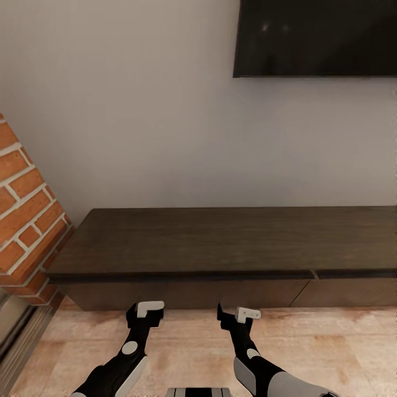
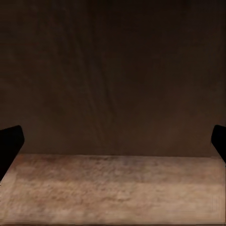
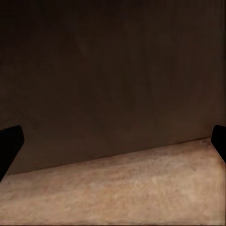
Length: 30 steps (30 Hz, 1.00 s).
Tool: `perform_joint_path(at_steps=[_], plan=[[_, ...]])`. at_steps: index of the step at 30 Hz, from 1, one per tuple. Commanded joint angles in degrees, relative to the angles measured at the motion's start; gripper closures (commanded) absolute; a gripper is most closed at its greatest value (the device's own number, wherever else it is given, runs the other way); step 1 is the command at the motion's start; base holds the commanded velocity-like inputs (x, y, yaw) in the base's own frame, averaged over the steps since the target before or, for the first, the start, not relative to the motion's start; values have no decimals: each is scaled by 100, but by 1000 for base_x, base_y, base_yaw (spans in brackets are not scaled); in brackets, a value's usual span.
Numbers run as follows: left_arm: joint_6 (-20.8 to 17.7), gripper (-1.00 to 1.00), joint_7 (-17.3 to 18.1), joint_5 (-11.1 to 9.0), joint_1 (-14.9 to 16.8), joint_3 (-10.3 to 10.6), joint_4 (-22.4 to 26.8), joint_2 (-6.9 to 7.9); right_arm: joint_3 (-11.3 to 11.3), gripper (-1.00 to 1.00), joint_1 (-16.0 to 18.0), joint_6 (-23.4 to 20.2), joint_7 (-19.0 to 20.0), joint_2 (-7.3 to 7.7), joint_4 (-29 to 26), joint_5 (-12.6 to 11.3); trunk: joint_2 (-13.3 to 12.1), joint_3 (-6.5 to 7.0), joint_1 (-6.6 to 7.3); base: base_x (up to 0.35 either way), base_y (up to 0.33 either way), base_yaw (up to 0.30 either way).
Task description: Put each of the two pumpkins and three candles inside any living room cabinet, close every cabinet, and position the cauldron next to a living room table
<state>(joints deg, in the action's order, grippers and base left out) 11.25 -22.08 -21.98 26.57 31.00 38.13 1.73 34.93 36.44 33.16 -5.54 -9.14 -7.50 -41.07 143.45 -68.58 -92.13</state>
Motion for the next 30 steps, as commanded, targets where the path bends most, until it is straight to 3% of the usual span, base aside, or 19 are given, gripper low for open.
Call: perform_joint_path(at_steps=[1,10,17,30], plan=[[23,-100,-40,-60,6,43,3,9,50,-100,3,-5,-48,0,1,1,2,-4,2,-102,0,0],[-97,-100,-33,-60,7,45,133,11,57,-100,3,-72,-33,6,3,3,2,-4,2,-140,-34,0],[-1152,-100,-40,-60,0,29,671,12,49,-100,3,-439,-40,8,-9,3,2,-4,2,-216,-91,0],[-2130,-100,-37,-61,-2,-11,1106,42,57,-100,3,-684,2,9,-55,10,2,-4,2,-116,-43,0]])
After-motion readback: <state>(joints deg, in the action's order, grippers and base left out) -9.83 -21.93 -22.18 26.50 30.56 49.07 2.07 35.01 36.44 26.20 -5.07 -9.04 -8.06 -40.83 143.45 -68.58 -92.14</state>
